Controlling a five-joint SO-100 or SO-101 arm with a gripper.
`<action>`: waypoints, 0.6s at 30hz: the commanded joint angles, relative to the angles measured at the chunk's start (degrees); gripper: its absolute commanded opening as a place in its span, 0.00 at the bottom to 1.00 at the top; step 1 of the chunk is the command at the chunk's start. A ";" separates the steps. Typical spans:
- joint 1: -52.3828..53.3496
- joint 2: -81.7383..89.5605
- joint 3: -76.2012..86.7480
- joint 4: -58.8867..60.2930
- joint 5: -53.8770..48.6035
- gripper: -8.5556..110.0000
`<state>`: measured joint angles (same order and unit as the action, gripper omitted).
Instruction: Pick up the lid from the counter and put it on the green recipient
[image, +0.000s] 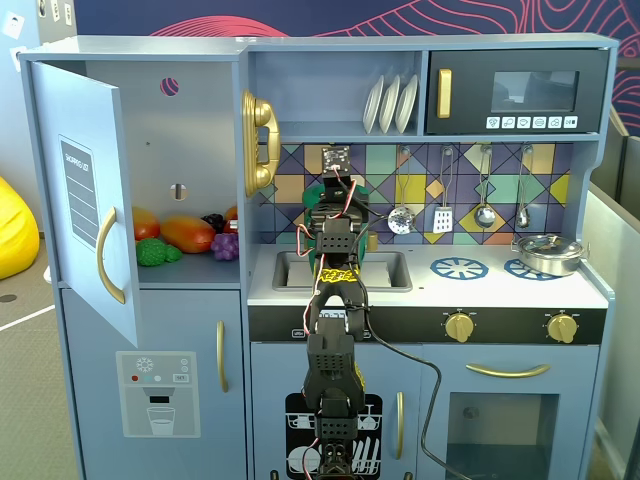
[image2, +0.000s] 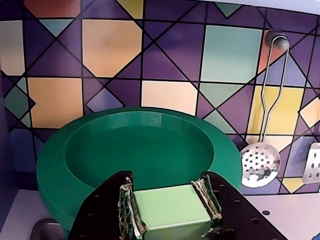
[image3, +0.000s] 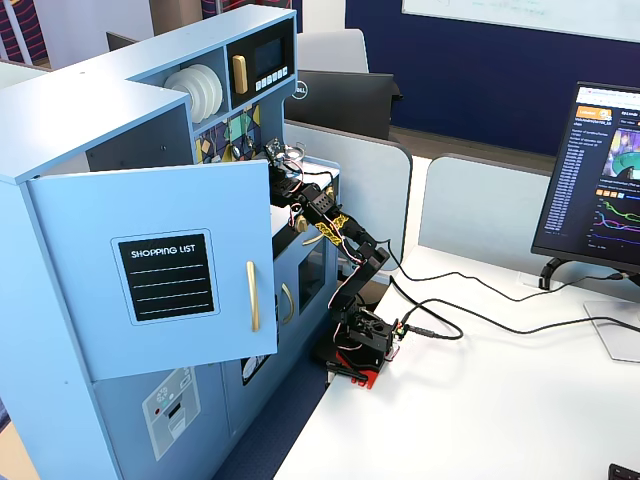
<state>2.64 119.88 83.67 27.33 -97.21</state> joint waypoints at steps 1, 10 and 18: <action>-0.70 0.44 -2.37 -0.62 -0.09 0.07; -0.09 -2.90 -2.29 -2.29 0.35 0.07; 0.35 -3.34 0.00 -3.08 -0.18 0.07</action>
<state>2.90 115.93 84.02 26.54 -97.21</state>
